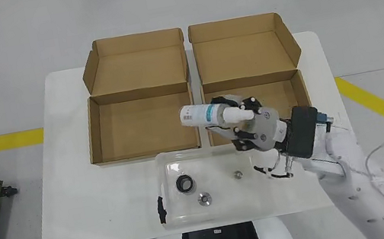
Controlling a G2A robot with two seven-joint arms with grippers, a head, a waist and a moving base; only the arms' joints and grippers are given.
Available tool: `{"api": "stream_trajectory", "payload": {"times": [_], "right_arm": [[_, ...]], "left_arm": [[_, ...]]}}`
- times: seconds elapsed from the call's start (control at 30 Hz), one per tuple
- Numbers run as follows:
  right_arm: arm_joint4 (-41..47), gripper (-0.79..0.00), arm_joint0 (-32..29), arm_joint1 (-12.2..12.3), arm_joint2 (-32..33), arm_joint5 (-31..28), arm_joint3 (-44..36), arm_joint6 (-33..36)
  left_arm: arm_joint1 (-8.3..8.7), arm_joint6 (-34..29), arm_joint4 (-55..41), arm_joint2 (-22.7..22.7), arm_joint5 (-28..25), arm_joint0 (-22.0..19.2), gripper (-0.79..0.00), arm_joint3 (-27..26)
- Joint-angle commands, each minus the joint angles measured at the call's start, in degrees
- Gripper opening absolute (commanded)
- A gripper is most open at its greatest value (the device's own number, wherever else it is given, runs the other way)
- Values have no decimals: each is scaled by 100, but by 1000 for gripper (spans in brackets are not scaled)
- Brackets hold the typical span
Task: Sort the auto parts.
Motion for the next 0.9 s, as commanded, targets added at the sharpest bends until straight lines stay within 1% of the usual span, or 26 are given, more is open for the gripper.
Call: {"api": "stream_trajectory", "payload": {"times": [0.0, 0.53, 0.87], "right_arm": [[-105, -785, 2, 12, 17, -7, 84, 205], [-428, -785, 188, 101, 244, 99, 750, 1798], [-664, -785, 571, 123, 154, 99, 1308, 2564]], "left_arm": [[0, 0, 0, 0, 0, 0, 0, 0], [0, 0, 0, 0, 0, 0, 0, 0], [0, 0, 0, 0, 0, 0, 0, 0]]}}
